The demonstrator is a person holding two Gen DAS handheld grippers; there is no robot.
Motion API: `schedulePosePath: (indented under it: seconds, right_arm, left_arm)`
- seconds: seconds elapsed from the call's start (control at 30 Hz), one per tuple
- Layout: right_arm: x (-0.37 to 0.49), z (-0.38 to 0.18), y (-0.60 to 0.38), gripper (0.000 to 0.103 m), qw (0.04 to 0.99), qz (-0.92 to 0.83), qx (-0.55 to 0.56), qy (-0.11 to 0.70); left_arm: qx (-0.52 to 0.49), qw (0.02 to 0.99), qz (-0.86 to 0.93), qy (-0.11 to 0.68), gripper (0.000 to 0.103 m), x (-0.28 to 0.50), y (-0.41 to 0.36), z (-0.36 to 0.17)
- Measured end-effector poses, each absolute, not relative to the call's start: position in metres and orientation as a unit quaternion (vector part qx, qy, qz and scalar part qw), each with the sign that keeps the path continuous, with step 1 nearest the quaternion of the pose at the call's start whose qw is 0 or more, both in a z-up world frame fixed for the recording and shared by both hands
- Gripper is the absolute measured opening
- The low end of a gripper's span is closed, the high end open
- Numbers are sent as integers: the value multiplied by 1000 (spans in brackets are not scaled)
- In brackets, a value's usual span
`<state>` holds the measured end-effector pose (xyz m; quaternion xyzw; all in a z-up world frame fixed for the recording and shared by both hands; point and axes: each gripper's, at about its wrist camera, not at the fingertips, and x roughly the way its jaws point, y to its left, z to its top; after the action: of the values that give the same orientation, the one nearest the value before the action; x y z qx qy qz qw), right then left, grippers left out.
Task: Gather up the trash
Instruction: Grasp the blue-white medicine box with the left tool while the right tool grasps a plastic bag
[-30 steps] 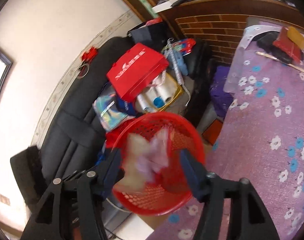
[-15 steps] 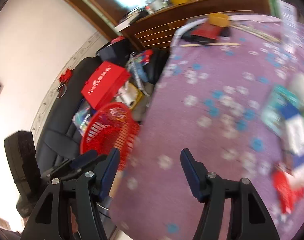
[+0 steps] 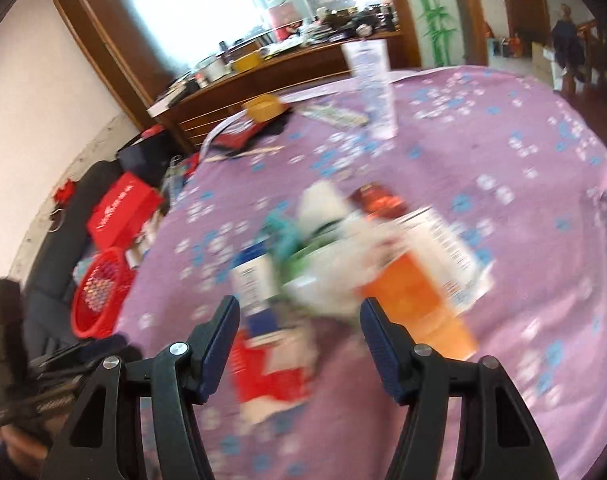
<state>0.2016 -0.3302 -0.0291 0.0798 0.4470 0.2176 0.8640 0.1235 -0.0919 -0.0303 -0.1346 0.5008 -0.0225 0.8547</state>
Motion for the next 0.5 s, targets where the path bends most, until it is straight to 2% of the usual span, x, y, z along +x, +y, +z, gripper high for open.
schedulePosePath:
  seconds: [0.2, 0.23, 0.27, 0.3, 0.5]
  right_arm:
    - [239, -41, -306, 69, 860, 232, 3, 454]
    - [245, -47, -301, 63, 856, 231, -6, 462]
    - [243, -51, -301, 39, 852, 235, -12, 468]
    - [244, -54, -301, 35, 851, 228, -23, 473]
    - [222, -39, -330, 31, 862, 254, 24, 437]
  left_arm:
    - [-110, 862, -4, 495, 66, 131, -113, -16]
    - [-107, 863, 1, 493, 67, 134, -116, -13]
    - [-106, 865, 4, 491, 68, 137, -119, -11]
    - [-106, 865, 5, 490, 68, 139, -120, -9]
    - [-103, 855, 8, 508, 71, 170, -135, -18]
